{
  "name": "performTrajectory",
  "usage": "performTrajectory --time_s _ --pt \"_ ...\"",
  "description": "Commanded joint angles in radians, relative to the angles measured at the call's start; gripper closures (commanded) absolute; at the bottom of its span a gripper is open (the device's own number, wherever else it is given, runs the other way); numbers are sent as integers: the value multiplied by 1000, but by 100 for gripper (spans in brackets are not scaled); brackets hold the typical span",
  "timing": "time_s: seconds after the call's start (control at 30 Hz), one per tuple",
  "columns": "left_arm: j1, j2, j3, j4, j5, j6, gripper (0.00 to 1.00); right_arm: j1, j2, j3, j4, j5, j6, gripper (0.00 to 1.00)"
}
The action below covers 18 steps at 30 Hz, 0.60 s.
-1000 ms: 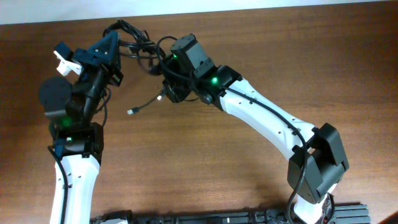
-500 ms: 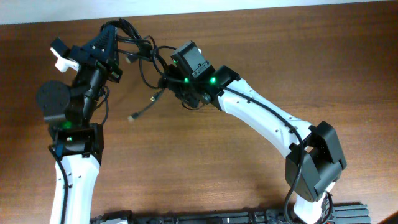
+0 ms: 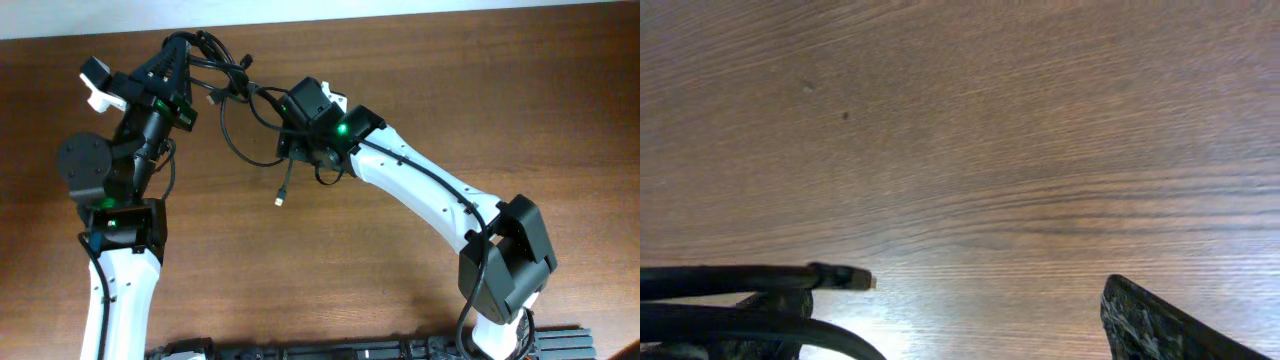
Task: Untangle cables
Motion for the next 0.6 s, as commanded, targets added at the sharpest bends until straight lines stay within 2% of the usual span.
performTrajectory --time_s 0.0,0.17,0.3,0.47,0.57 --pt "17 -18 21 32 -29 3 100 2 20 -6 -41 106 -71 11" --pt "50 -18 21 32 -26 3 100 -39 20 -6 -84 113 -74 10" --pt "53 -18 21 32 -26 3 100 -87 20 -6 -105 113 -152 10" --pt "53 -18 21 31 -24 26 100 -133 20 -6 -128 100 -161 8" --pt "52 -18 21 31 -13 115 100 -143 20 -6 -122 -8 -313 6"
